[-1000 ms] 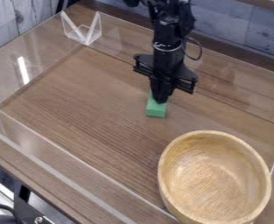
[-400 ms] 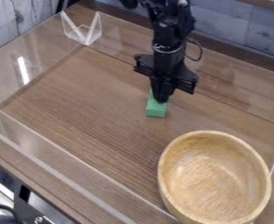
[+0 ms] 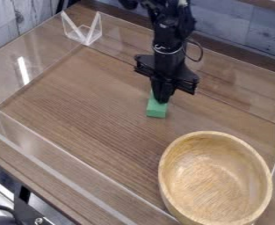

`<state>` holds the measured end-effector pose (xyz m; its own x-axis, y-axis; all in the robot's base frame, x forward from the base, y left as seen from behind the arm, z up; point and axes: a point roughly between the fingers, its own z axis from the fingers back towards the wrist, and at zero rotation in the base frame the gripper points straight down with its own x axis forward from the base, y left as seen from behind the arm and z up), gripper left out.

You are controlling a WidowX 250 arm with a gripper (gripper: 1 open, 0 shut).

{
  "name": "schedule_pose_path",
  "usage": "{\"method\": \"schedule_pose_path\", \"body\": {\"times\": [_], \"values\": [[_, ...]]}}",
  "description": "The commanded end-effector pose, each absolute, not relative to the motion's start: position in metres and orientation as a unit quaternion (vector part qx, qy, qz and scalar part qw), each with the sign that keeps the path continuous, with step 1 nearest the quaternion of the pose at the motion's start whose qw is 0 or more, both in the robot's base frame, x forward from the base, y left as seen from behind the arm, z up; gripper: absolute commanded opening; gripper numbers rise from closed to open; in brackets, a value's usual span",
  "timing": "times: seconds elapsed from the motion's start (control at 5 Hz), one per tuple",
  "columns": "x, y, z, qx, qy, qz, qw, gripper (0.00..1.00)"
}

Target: Put green stick into wooden bowl

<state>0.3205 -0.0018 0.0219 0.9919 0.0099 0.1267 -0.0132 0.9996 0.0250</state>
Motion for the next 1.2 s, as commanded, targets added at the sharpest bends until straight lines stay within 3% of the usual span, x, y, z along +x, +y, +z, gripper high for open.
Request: {"method": "schedule_pose_path", "body": {"times": [0.0,1.0], "values": [[0.295,-0.010,-0.002,0.014,-0.013,0.000,1.000,0.00],[0.277,-0.016,-0.007,0.016,0.026,0.002,1.000,0.00]]}}
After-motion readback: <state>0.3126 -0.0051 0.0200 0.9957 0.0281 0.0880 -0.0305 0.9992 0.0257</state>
